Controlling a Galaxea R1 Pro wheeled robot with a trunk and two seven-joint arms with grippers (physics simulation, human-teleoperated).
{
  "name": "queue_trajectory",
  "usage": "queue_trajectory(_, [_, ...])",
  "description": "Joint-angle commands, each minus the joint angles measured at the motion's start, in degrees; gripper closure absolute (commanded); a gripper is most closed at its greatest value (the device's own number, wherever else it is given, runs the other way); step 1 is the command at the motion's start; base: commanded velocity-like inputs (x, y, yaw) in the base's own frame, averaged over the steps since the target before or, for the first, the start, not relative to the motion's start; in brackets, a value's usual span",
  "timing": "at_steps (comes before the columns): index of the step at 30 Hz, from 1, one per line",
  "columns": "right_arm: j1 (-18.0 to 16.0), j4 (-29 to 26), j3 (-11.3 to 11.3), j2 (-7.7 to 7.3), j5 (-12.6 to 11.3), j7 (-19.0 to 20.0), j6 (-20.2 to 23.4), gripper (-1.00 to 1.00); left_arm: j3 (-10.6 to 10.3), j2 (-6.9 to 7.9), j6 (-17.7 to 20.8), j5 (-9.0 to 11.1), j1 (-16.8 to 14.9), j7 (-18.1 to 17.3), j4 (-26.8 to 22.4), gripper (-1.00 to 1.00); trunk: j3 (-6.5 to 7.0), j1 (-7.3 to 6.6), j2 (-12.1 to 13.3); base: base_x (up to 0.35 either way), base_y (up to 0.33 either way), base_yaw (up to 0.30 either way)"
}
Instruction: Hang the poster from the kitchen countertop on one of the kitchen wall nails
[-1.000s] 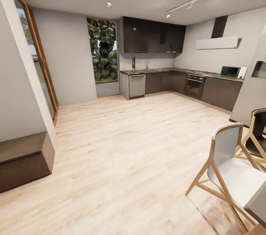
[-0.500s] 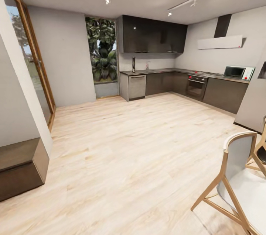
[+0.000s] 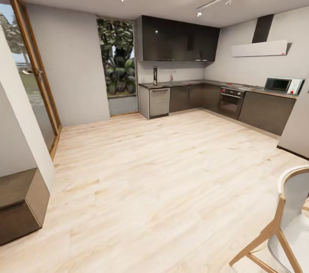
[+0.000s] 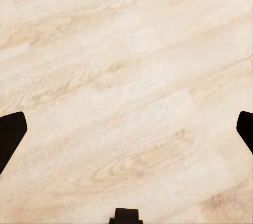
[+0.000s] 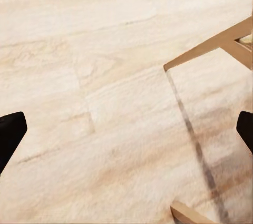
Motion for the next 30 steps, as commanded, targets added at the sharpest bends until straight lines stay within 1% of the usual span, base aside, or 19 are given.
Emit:
queue_trajectory(1, [-0.03, 0.06, 0.05, -0.01, 0.58, -0.31, -0.11, -1.0, 0.07, 0.01, -0.04, -0.02, 0.02, -0.05, -0.07, -1.0, -0.05, 0.04, -0.02, 0.339, 0.0, 0.0])
queue_trajectory(30, [-0.03, 0.07, 0.05, -0.01, 0.6, -0.3, -0.11, -1.0, 0.12, 0.01, -0.05, -0.01, 0.02, -0.05, -0.07, -1.0, -0.05, 0.04, -0.02, 0.339, 0.0, 0.0])
